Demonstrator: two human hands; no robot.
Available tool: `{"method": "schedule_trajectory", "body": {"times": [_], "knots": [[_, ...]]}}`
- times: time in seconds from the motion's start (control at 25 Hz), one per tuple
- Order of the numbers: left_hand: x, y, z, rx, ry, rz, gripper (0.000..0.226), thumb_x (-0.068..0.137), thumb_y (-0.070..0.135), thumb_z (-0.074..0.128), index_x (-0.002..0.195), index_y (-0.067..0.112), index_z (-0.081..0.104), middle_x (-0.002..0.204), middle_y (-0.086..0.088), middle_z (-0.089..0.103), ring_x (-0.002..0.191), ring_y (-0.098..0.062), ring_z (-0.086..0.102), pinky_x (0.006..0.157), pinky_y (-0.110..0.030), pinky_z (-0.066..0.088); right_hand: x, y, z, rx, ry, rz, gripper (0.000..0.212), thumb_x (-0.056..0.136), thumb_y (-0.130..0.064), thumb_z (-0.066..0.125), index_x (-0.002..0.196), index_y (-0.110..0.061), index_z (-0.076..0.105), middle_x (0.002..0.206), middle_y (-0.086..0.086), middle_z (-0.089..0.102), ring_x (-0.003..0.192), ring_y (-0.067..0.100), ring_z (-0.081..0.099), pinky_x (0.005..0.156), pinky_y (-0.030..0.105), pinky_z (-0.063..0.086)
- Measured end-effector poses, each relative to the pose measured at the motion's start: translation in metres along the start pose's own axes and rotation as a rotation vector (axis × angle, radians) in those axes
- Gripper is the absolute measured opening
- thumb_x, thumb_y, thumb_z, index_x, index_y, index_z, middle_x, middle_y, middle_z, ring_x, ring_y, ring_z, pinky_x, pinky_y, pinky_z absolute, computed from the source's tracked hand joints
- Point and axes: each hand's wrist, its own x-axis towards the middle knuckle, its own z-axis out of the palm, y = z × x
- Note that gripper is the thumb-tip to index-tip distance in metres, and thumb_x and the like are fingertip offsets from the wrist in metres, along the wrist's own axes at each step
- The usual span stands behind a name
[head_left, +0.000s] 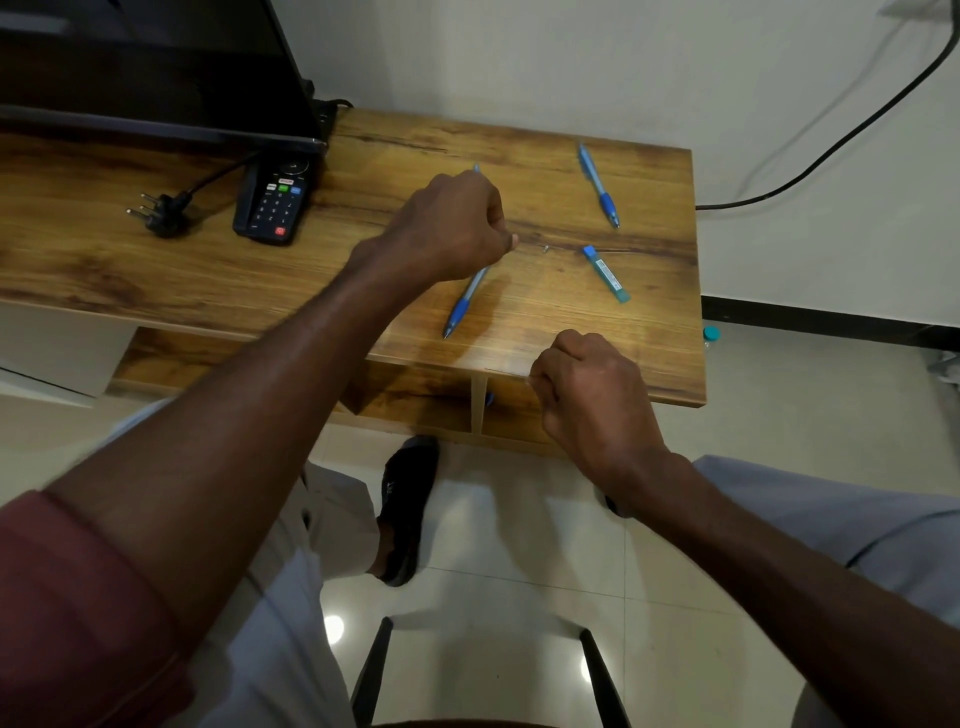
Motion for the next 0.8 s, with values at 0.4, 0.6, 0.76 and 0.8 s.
{"method": "schedule_trajectory", "body": {"times": [0.4, 0.6, 0.76, 0.8], "knots": [[-0.002, 0.001, 0.000, 0.004, -0.008, -0.010, 0.019, 0.095, 0.036, 0.075, 0.099, 0.018, 0.075, 0.096, 0.002, 0.072, 0.091, -0.014, 0.068, 0.080, -0.037, 0.058, 0.013, -0.002, -0.012, 0.036, -0.114, 0.033, 0.010, 0.090, -0.009, 0.065, 0.094, -0.009, 0.074, 0.098, 0.006, 0.066, 0.091, 0.022, 0.059, 0.077, 0.040, 0.052], [-0.003, 0.002, -0.003, 0.000, -0.021, -0.011, 0.020, 0.095, 0.036, 0.075, 0.101, 0.016, 0.074, 0.094, 0.002, 0.070, 0.087, -0.012, 0.067, 0.078, -0.037, 0.057, 0.016, -0.002, -0.013, 0.043, -0.144, 0.051, 0.014, 0.091, -0.013, 0.064, 0.101, -0.010, 0.073, 0.103, 0.007, 0.066, 0.094, 0.022, 0.060, 0.080, 0.038, 0.052], [-0.005, 0.003, -0.002, 0.015, -0.048, -0.010, 0.023, 0.095, 0.037, 0.074, 0.103, 0.015, 0.074, 0.101, -0.001, 0.072, 0.093, -0.015, 0.068, 0.081, -0.039, 0.058, 0.021, -0.001, -0.011, 0.098, -0.165, 0.137, 0.009, 0.091, -0.014, 0.072, 0.100, -0.014, 0.072, 0.102, 0.002, 0.066, 0.095, 0.020, 0.062, 0.079, 0.035, 0.051], [-0.005, 0.003, -0.003, 0.021, -0.058, -0.010, 0.023, 0.095, 0.037, 0.074, 0.103, 0.015, 0.074, 0.103, -0.003, 0.073, 0.095, -0.016, 0.069, 0.083, -0.040, 0.059, 0.025, 0.000, -0.011, 0.158, -0.158, 0.200, 0.007, 0.089, -0.013, 0.075, 0.095, -0.015, 0.072, 0.098, -0.001, 0.067, 0.093, 0.018, 0.063, 0.078, 0.032, 0.050]]}}
